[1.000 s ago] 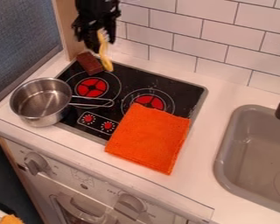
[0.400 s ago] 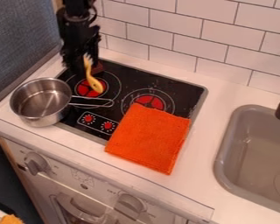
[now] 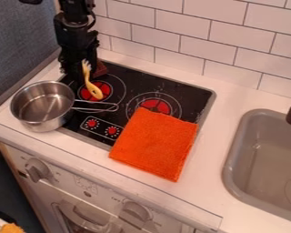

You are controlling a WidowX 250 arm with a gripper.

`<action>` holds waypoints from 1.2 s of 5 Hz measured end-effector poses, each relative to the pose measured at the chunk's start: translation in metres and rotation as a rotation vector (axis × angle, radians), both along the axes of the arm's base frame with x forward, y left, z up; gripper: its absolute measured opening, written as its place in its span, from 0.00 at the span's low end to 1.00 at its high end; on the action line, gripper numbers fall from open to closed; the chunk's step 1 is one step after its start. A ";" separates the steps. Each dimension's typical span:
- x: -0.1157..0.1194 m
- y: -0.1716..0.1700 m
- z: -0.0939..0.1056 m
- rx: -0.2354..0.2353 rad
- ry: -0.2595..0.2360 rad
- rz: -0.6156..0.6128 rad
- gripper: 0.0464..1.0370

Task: Place the handle of the yellow brush in the middle of the left burner

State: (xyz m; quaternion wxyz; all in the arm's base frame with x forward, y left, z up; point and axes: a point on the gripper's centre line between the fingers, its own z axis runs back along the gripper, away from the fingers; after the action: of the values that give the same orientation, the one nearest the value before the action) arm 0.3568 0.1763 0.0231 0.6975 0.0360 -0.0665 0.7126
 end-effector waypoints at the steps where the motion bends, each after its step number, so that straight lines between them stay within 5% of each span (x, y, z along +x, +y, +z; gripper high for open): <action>1: 0.001 0.003 -0.001 -0.012 -0.003 0.010 0.86; 2: 0.000 0.003 0.000 -0.017 0.005 0.005 0.96; 6: 0.021 -0.020 0.019 -0.019 -0.008 -0.104 0.96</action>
State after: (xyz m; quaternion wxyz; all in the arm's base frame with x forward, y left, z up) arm 0.3780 0.1565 0.0419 0.7336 0.0230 -0.0643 0.6761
